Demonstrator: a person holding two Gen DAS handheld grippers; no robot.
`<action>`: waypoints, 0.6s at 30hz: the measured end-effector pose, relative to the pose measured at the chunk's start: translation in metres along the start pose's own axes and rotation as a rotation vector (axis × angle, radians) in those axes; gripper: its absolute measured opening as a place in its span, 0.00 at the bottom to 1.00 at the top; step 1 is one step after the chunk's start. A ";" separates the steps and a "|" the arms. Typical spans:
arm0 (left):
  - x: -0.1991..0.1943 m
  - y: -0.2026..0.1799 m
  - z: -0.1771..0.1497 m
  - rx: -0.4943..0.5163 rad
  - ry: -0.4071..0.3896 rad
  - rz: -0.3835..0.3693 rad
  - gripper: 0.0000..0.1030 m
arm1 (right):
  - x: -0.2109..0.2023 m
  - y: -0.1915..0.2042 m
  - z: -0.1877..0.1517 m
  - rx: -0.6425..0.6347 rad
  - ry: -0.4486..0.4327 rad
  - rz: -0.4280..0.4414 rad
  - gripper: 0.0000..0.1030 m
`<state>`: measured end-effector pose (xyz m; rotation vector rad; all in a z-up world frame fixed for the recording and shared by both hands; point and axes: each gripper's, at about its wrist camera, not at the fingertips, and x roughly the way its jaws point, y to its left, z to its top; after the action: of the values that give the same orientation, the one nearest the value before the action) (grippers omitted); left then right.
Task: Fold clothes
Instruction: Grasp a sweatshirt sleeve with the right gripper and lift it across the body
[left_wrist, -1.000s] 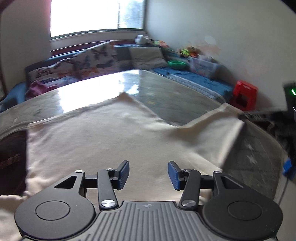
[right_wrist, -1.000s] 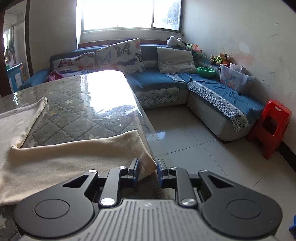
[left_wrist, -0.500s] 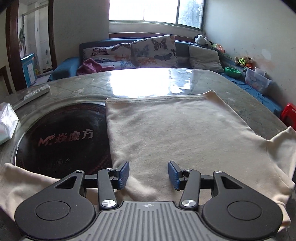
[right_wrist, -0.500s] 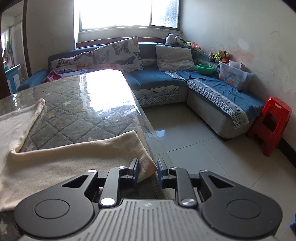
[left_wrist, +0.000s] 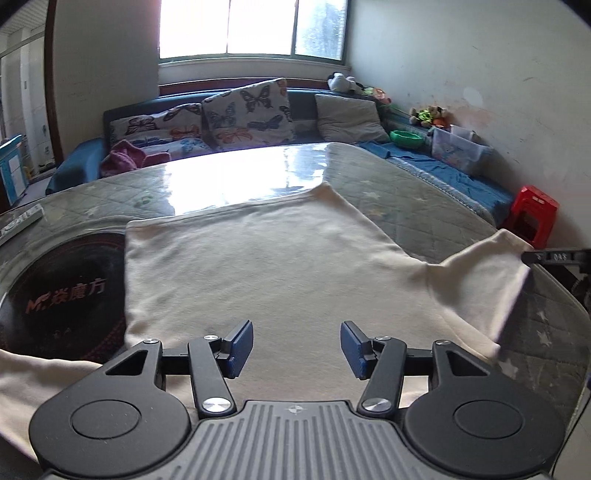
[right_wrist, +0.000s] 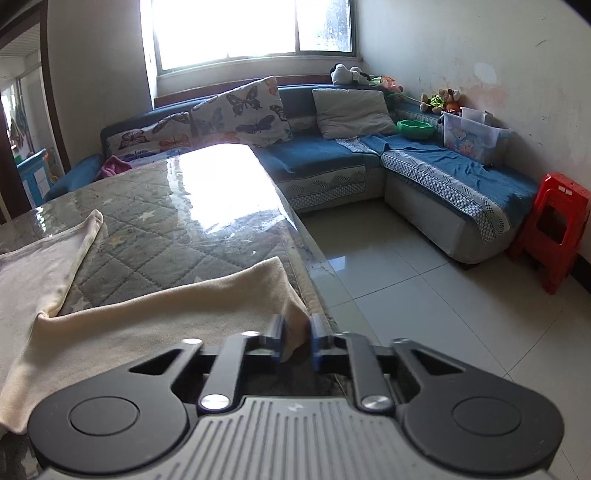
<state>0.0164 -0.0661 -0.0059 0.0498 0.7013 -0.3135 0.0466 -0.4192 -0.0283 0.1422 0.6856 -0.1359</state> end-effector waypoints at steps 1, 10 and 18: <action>-0.001 -0.004 -0.002 0.012 0.002 -0.010 0.54 | 0.000 -0.002 0.000 0.019 -0.005 0.007 0.08; -0.001 -0.047 -0.017 0.118 0.013 -0.112 0.54 | -0.032 -0.008 0.015 0.079 -0.109 0.083 0.07; 0.001 -0.067 -0.028 0.182 0.017 -0.169 0.54 | -0.071 0.018 0.041 0.024 -0.197 0.187 0.07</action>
<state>-0.0207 -0.1261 -0.0236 0.1672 0.6941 -0.5388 0.0204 -0.4034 0.0503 0.2125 0.4717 0.0213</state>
